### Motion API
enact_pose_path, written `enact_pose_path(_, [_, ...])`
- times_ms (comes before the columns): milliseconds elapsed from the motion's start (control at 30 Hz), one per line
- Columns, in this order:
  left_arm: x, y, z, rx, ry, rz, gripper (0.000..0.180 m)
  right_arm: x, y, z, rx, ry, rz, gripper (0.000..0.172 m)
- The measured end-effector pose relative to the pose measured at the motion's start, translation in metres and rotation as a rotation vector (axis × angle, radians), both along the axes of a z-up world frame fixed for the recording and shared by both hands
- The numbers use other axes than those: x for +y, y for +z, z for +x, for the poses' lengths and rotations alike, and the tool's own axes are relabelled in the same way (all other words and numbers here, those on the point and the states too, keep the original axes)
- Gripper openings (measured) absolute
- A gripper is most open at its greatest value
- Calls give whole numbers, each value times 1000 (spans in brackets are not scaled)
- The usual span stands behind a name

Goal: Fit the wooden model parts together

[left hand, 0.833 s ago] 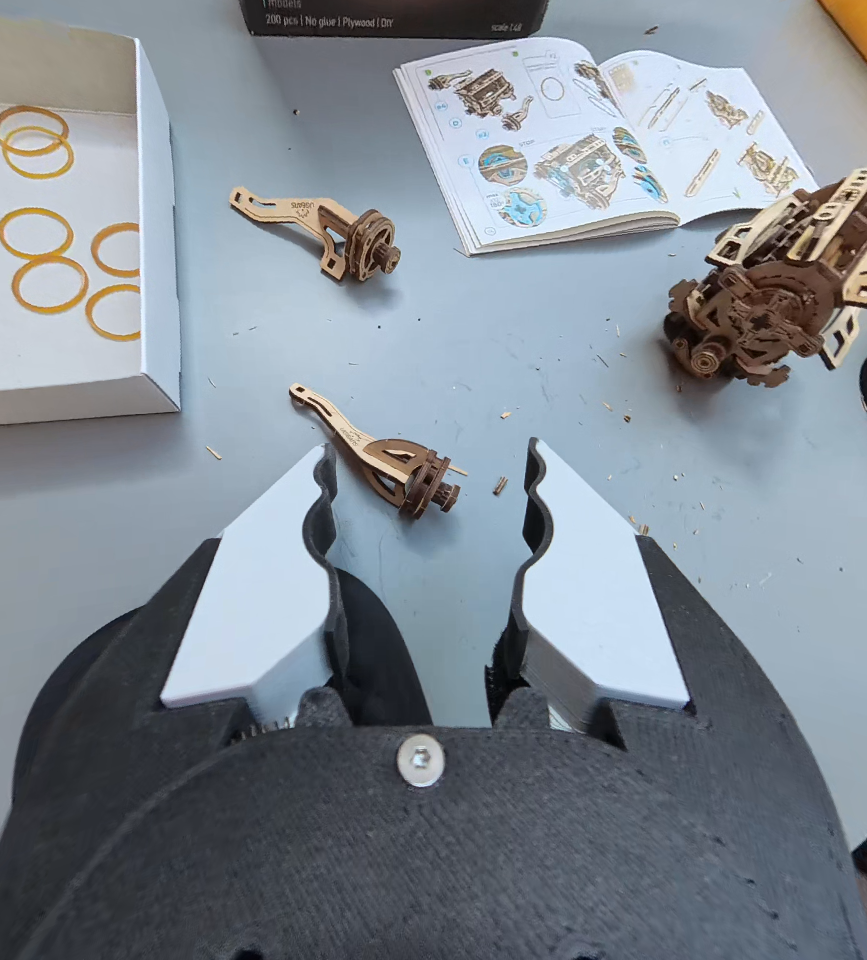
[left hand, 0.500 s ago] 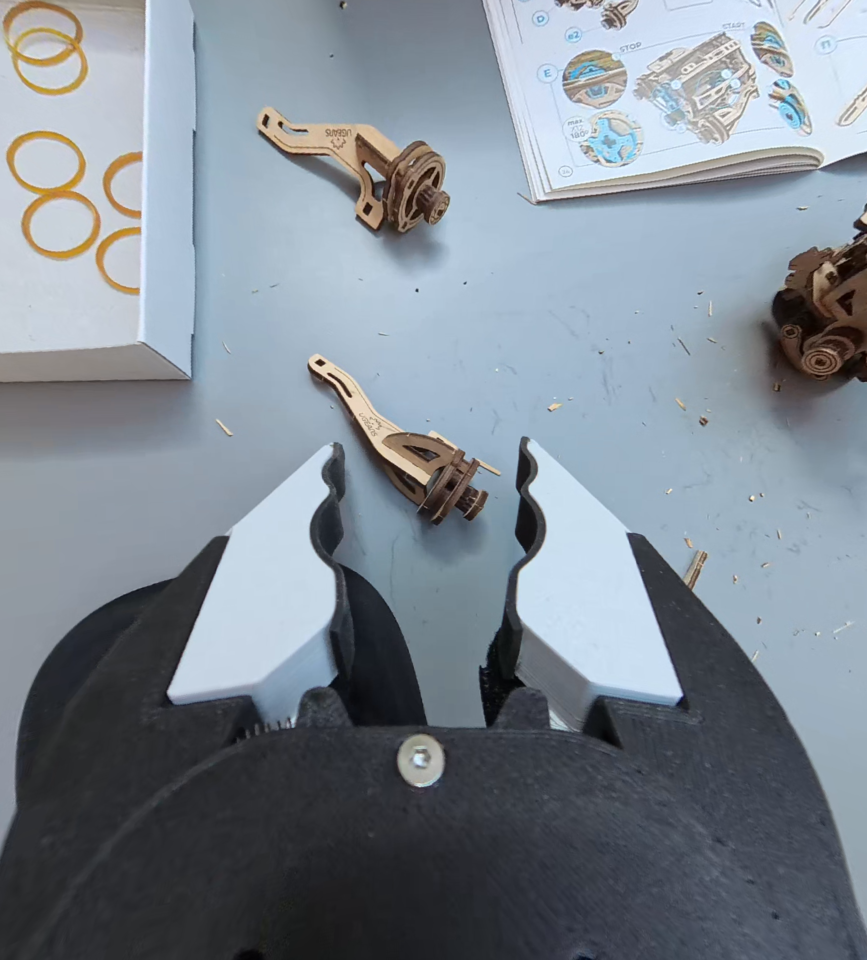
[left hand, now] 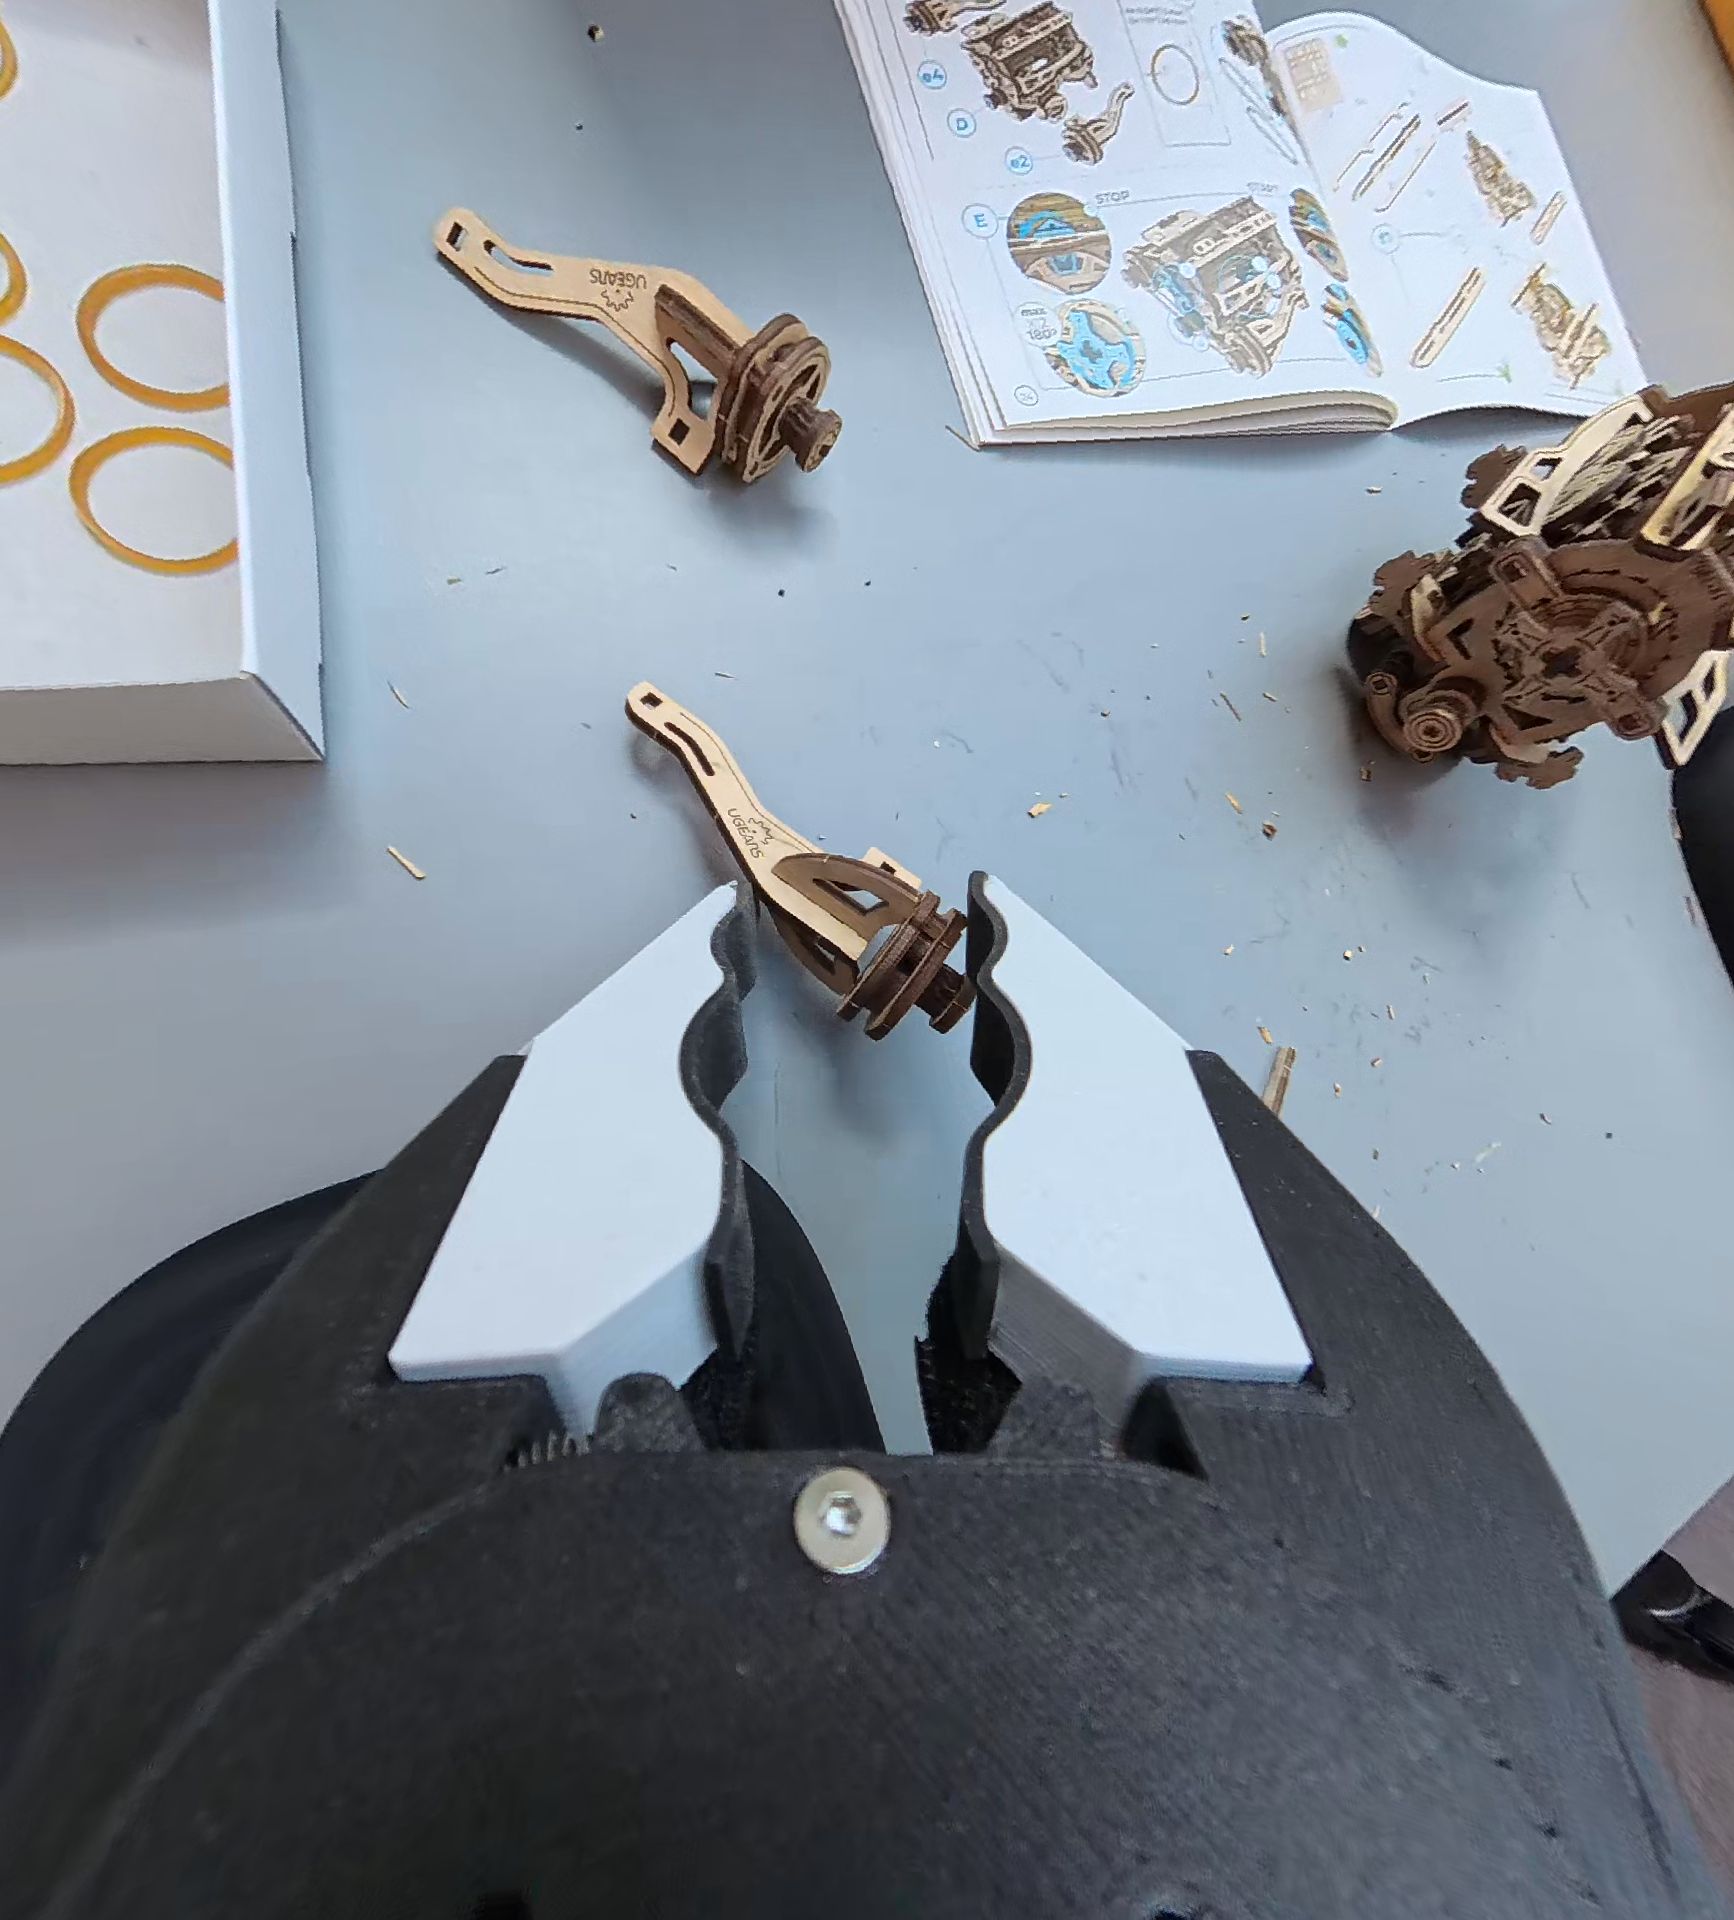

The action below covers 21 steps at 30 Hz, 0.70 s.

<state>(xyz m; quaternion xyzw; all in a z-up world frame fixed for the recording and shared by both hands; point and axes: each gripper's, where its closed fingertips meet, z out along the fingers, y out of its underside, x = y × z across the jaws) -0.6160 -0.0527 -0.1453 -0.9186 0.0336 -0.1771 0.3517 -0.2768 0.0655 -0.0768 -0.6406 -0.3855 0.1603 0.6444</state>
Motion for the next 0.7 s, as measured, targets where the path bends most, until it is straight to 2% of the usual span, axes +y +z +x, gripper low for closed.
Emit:
enact_pose_path(167, [-3,29,20,-162,-128,71,39,-2,-2,-6,-2,20,-9,67])
enact_pose_path(267, [5,70,36,-261,-279,154,39,-5,3,-14,28,58,-7,67])
enact_pose_path(333, [16,105,46,-271,-404,230,39,-6,16,-23,79,101,-12,67])
enact_pose_path(433, [32,149,67,-245,-628,289,39,-7,58,-46,165,206,-18,67])
enact_pose_path(533, [45,179,92,-222,-835,294,39,-11,110,-81,196,377,-26,67])
enact_pose_path(633, [71,192,108,-154,-915,361,39,-12,153,-114,159,531,-23,67])
enact_pose_path(700, [82,189,118,-147,-963,389,38,1,173,-129,124,539,33,69])
